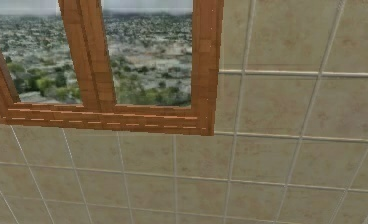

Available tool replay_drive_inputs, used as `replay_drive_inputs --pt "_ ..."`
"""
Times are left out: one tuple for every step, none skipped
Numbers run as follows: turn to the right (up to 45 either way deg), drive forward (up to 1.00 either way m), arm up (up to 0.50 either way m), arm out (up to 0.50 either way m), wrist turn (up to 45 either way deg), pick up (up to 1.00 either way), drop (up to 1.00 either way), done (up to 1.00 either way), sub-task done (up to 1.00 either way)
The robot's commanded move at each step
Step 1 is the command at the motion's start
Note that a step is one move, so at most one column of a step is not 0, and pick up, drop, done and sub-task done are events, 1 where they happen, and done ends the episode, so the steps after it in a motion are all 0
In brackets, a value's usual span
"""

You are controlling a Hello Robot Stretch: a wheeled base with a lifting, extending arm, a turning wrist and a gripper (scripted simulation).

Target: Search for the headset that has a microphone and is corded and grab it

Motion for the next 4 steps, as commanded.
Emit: replay_drive_inputs --pt "0.0 0.0 -0.3 0.0 0.0 0.0 0.0 0.0 0.0" --pt "0.0 0.0 0.0 0.0 0.0 1.0 0.0 0.0 0.0" --pt "0.0 0.0 0.1 0.0 0.0 0.0 0.0 0.0 0.0" --pt "0.0 0.0 0.0 0.0 0.0 0.0 0.0 1.0 0.0"
